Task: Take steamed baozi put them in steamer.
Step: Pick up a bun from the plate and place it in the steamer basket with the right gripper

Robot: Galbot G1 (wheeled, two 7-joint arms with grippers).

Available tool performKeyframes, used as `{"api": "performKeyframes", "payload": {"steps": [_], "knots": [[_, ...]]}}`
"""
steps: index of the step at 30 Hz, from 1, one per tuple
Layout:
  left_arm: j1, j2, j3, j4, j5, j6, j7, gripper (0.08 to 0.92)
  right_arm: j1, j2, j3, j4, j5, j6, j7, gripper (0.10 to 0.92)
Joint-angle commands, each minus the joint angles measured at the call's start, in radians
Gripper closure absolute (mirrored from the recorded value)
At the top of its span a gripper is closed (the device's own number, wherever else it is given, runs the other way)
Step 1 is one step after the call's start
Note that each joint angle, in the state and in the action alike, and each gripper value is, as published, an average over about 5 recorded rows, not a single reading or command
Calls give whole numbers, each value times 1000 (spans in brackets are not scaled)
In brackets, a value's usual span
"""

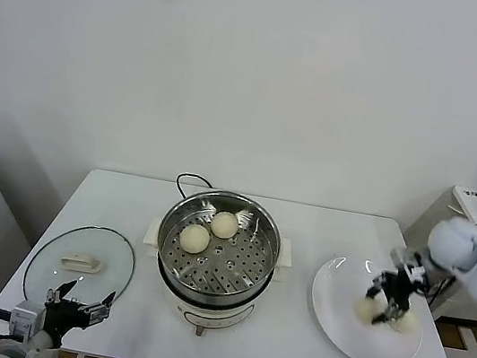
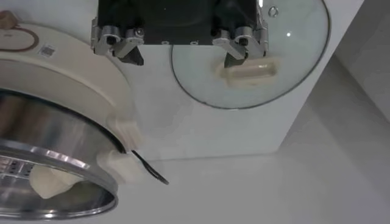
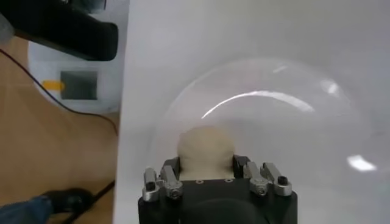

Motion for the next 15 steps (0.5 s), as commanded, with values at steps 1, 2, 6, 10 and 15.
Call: {"api": "performKeyframes", "payload": {"steps": [1, 2, 6, 10, 15], "knots": [[-1, 0, 1, 0, -1, 0, 0, 177, 471, 206, -216, 18, 182, 103, -5, 491], [-1, 0, 2, 1, -1, 0, 1, 177, 476, 234, -209, 22, 188, 122, 1, 491], [-1, 0, 4, 4, -1, 0, 1, 177, 471, 323, -172, 44, 187, 195, 32, 491], [-3, 3, 4, 7, -2, -1, 2, 177, 441, 389, -142, 71, 161, 264, 67, 491], [-6, 4, 5, 10, -4, -1, 3, 177, 385, 470, -117, 85, 93, 374, 89, 491]]}}
